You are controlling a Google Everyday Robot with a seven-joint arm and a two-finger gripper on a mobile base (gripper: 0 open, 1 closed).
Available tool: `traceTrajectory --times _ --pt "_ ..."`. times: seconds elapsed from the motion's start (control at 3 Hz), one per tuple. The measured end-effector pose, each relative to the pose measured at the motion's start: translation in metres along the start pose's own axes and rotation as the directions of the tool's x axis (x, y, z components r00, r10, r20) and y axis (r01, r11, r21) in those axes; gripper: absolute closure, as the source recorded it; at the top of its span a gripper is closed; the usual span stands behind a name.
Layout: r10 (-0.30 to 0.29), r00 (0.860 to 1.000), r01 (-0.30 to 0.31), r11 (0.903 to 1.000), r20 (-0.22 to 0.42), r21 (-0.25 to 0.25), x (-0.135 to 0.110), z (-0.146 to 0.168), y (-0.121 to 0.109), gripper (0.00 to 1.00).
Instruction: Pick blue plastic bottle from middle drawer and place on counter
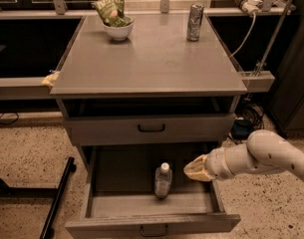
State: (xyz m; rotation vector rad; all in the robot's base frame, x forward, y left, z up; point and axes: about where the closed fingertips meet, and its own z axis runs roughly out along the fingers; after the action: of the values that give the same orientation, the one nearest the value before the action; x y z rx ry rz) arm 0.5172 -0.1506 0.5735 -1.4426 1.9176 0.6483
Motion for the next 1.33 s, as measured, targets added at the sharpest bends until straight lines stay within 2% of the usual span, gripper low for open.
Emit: traceTrajectory --times 0.33,1.0,1.33 --pt "-0.02 1.0 0.021 0.9997 -0.011 0.013 0.011 0.008 0.002 0.59" --pt "-0.086 0.996 0.085 0.9956 0.015 0.04 0.018 0.026 -0.007 0.12" --pt "-0.119 0.992 0.117 0.9923 0.031 0.039 0.019 0.04 -0.013 0.0"
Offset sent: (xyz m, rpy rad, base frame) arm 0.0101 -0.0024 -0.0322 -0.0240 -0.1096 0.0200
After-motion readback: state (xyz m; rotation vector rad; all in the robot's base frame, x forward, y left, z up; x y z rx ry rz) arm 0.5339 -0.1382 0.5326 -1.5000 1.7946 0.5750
